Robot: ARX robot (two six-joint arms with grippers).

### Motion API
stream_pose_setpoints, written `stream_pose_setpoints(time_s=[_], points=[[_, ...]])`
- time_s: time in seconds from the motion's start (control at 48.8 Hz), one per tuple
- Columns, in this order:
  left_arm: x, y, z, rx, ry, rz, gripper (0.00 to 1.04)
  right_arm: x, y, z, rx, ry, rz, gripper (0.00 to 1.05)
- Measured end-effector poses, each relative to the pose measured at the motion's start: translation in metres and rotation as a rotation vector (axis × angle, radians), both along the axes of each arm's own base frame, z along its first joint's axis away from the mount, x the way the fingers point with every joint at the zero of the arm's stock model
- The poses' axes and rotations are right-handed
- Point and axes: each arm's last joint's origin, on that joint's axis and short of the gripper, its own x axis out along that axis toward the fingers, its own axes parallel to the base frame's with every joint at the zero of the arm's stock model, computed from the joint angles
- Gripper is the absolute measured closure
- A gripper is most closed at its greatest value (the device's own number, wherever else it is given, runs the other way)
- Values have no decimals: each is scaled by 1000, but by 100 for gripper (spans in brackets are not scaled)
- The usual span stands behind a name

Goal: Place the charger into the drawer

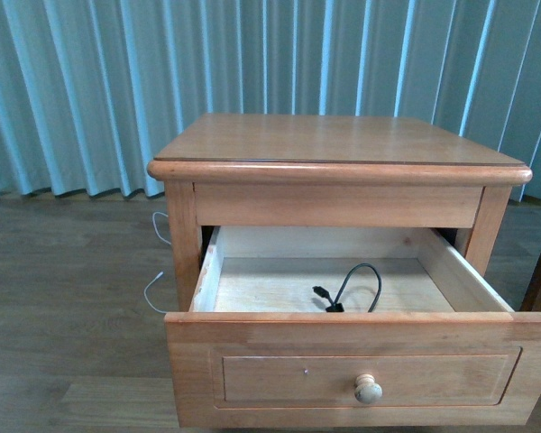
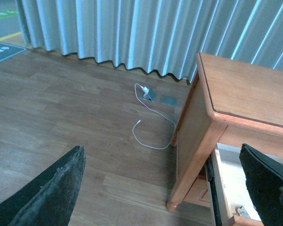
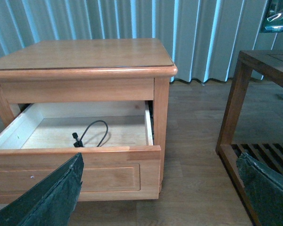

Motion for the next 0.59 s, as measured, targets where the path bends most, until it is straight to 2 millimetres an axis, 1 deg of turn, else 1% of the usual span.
stream_pose_setpoints(time_s=[0.021, 0.041, 0.123, 0.205, 0.246, 0.533, 0.554, 0.595], points=[[-7, 1, 0, 1, -6, 5, 6, 0, 0, 0, 0, 0, 0, 8], [-17, 2, -1, 4, -13, 11, 6, 0, 0, 0, 0, 0, 0, 8], [-42, 3, -8, 20, -29, 28, 6, 0, 0, 0, 0, 0, 0, 8], [-57, 3, -19, 19, -22, 29, 6, 0, 0, 0, 0, 0, 0, 8], [-60, 3, -26, 20, -16, 26, 6, 0, 0, 0, 0, 0, 0, 8], [-60, 2, -27, 25, -15, 16, 6, 0, 0, 0, 0, 0, 0, 8], [-60, 2, -27, 38, -23, -12, 9, 0, 0, 0, 0, 0, 0, 8], [-61, 1, -32, 69, -45, -111, 18, 0, 0, 0, 0, 0, 0, 8]])
